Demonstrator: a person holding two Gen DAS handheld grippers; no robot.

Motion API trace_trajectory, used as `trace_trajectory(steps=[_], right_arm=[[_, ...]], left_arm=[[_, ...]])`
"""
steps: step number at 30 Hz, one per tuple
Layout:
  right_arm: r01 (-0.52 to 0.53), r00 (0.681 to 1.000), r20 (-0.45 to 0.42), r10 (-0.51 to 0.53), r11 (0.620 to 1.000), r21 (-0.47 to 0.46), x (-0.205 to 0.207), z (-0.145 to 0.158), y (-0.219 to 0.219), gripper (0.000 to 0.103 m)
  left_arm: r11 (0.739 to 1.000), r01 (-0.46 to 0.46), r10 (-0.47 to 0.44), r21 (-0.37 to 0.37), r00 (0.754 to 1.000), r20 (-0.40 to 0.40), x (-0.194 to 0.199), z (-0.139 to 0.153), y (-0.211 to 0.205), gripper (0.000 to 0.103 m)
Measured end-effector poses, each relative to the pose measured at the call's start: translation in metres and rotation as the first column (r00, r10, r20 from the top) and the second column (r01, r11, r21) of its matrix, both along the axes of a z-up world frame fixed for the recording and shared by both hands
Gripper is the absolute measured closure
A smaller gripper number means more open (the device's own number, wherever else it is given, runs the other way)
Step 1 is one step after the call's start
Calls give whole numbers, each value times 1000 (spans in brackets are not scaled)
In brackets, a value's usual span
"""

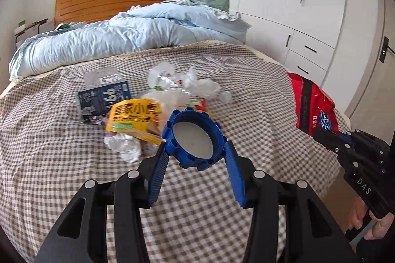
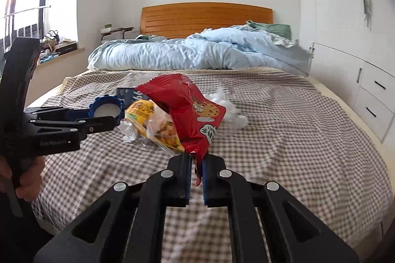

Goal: Collect trash
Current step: 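Carry the cap and wrapper to the wastebasket and open both tools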

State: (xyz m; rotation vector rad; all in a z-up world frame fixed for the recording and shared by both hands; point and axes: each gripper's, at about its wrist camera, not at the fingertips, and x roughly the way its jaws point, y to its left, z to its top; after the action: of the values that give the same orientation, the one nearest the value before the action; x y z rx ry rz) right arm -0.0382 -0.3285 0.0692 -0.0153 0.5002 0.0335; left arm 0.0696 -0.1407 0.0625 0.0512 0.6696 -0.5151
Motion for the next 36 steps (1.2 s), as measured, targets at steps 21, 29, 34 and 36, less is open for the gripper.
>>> trace_trajectory(steps=[21,29,34,36], right_arm=[[398,842,-398,-364,917,4,-173,-117,-151,96],[501,705,-615,-352,861,82,-183,-230,-178,95],[536,654,-650,-388,844,35,-174,-255,-186,69],[553,649,-640,-410,832,28,-176,-257,-189,52]], left_arm=[[898,438,-440,-48,888,-134,-134,-27,-201,59],[834,552,-521,6,790,-324,-173,-100,-268,59],[815,579,-525,18,752,-397,-181,-125,-285,59],[812,584,-521,14,735,-434,-184,-135,-292,59]])
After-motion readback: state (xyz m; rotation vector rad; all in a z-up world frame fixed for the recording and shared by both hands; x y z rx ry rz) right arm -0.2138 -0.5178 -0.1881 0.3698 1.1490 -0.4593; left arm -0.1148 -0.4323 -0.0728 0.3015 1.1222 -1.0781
